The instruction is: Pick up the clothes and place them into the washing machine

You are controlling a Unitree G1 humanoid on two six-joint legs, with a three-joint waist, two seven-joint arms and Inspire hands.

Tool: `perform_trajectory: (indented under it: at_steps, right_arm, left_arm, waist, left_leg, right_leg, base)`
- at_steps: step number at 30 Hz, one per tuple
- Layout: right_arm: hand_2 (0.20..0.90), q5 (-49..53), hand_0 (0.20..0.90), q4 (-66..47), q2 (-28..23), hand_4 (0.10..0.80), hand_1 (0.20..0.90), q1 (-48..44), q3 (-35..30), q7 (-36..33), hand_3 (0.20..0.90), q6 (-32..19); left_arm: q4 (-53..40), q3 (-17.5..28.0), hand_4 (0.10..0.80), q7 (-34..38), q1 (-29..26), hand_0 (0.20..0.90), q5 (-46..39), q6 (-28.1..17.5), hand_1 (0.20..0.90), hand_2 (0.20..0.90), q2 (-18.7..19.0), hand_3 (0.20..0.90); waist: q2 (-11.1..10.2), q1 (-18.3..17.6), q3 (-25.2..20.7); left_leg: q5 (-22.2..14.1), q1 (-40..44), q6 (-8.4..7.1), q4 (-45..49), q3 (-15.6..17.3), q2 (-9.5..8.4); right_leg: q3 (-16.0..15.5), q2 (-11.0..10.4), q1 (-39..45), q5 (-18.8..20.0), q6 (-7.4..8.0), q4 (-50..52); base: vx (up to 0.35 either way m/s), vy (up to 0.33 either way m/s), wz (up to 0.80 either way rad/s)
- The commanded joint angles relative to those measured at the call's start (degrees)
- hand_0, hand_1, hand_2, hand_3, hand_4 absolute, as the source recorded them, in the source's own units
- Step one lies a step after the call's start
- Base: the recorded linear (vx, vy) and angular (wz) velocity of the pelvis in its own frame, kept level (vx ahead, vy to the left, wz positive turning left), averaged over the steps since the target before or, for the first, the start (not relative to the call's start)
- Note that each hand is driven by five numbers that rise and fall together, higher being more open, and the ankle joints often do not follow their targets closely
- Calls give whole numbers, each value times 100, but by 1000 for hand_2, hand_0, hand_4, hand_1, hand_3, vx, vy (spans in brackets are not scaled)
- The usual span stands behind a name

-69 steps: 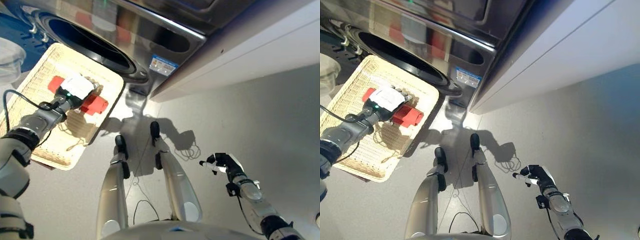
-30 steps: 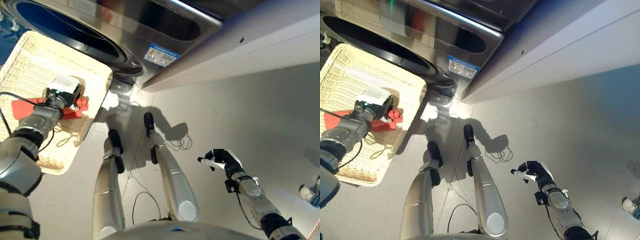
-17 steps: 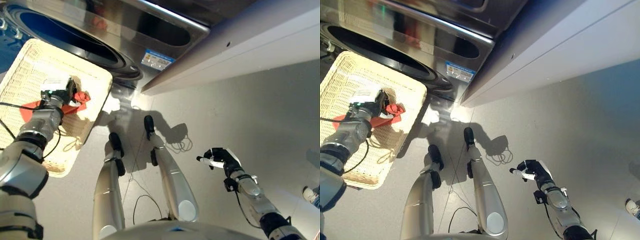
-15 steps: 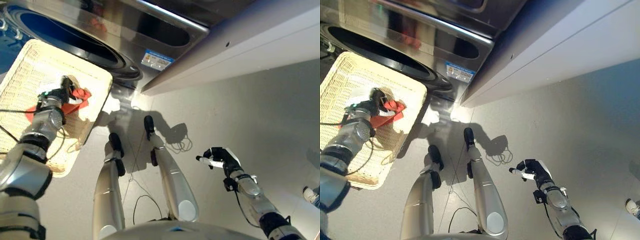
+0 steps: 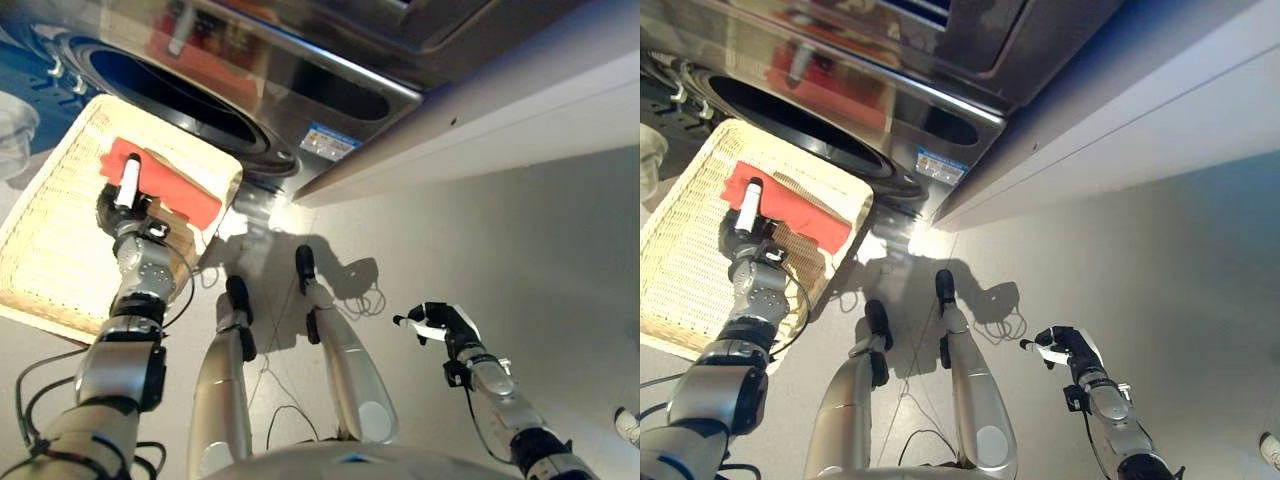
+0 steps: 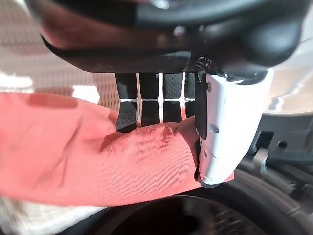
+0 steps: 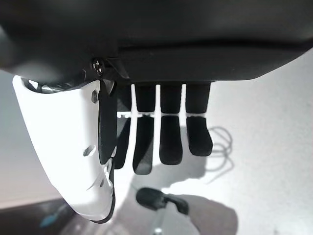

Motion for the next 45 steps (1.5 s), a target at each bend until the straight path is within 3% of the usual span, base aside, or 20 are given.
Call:
perform_trajectory:
  at_steps: [1, 2, 3, 12, 29, 37, 45]
  right_arm:
    - [900, -154, 900, 75, -383, 800, 900, 645, -265, -233, 900, 30]
    - [900, -169, 900, 85, -381, 800, 900, 661, -265, -238, 900, 34]
    - [900, -180, 900, 135, -358, 800, 900, 667, -268, -240, 900, 34]
    - [900, -217, 900, 232, -356, 800, 900, 727, -252, -226, 900, 61]
    - [900, 8, 900, 268, -393, 800, 900, 791, -198, -33, 900, 127]
    - [900, 87, 900, 238, -375, 800, 900, 763, -190, -50, 900, 116]
    - [900, 171, 900, 69, -351, 800, 900, 604, -46, -104, 900, 90]
  left_arm:
    - [-459, 322, 300, -196, -94, 200, -272, -900, 200, 200, 208, 200]
    - [-417, 363, 300, -198, -98, 200, -276, -919, 200, 200, 208, 200]
    - [-496, 377, 300, -214, -105, 200, -310, -963, 200, 200, 163, 200]
    - [-467, 409, 300, -188, -385, 200, -398, -1068, 200, 200, 182, 200]
    - [212, 404, 300, -163, -1025, 200, -219, -697, 200, 200, 1030, 200]
    - [615, 117, 300, -275, -1389, 200, -212, -505, 200, 200, 1156, 200]
    - [1007, -109, 300, -297, -1762, 200, -269, -361, 200, 200, 1279, 200]
  waist:
    - [75, 50, -632]
    - [20, 12, -611]
    - [49, 26, -673]
    - [11, -70, -866]
    - [-99, -339, -783]
    - [-95, -530, -844]
    - [-250, -750, -774]
  left_leg:
    - [101, -169, -493, -305, -438, 2]
    - [280, -209, -477, -294, -359, -15]
    - [92, -123, -496, -308, -438, 13]
    - [-76, -30, -472, -118, -395, 62]
    - [-1055, -33, -187, 1458, 73, 341]
    - [-1030, -144, -163, 1283, 218, 352]
    - [-964, -384, -174, 1188, 391, 426]
  right_leg:
    - [-265, 160, 392, -116, 49, -182]
    - [-290, 125, 356, 9, 14, -179]
    - [-257, 168, 426, -120, 47, -181]
    - [-203, 211, 498, -237, 40, -16]
    - [109, 444, 107, -982, -2, 1519]
    - [259, 507, -66, -827, 15, 1292]
    - [434, 568, -291, -490, 80, 920]
  base:
    - [-77, -27, -4]
    - [34, -16, -5]
    - [30, -17, -7]
    - [26, 3, -1]
    - [30, 54, -20]
    - [3, 49, -15]
    - [-19, 28, -13]
